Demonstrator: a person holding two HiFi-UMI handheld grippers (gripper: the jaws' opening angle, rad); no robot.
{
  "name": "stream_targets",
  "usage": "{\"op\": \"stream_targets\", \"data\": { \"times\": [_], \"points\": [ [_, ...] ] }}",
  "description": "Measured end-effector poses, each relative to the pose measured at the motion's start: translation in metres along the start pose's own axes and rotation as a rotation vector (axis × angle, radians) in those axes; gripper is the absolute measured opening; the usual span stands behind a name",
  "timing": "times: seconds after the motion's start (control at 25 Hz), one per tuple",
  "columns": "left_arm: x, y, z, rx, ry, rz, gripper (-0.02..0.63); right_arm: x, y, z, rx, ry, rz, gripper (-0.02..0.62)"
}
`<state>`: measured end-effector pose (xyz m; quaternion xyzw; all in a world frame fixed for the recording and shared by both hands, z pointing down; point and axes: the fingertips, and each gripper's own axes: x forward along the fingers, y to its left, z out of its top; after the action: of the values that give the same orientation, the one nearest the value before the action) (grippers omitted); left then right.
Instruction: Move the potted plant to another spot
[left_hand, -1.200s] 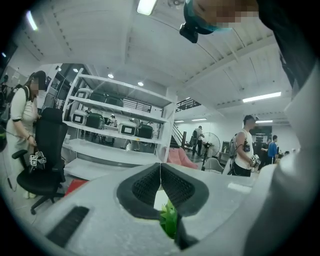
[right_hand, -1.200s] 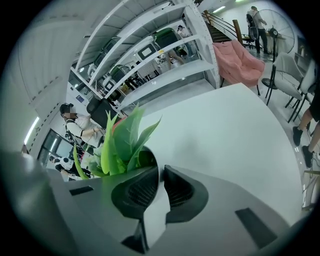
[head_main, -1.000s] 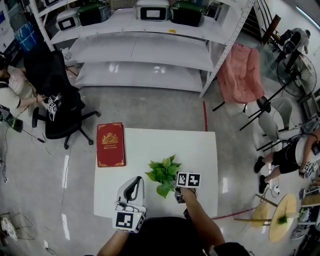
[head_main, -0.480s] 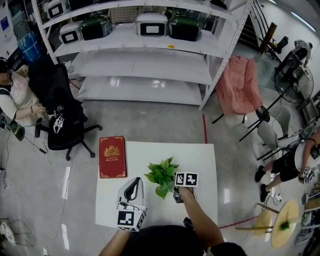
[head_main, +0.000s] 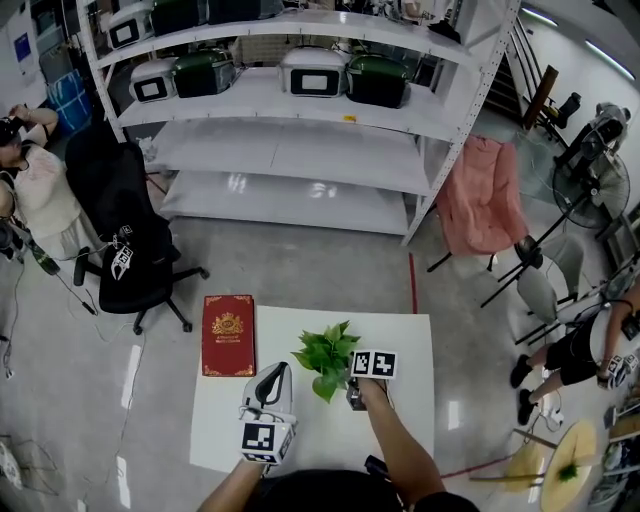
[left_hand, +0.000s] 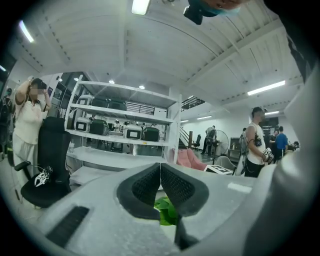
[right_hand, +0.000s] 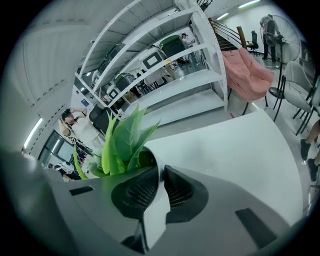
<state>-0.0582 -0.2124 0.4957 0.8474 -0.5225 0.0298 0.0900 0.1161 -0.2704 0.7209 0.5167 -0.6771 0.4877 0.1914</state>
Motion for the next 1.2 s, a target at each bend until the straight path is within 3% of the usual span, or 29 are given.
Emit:
{"op": "stream_targets", "data": {
  "times": [0.56, 1.2],
  "points": [
    [0.042, 0.004, -0.018, -0.024, 0.028, -0.035, 0.018, 0.045, -0.013, 0.042, 0.041, 0.006, -0.012, 0.038],
    [0.060, 0.011, -0.035, -0.038, 0.077, -0.032, 0.018, 0.075, -0.028, 0.044, 0.075, 0.037, -0.016, 0.038]
  ]
}}
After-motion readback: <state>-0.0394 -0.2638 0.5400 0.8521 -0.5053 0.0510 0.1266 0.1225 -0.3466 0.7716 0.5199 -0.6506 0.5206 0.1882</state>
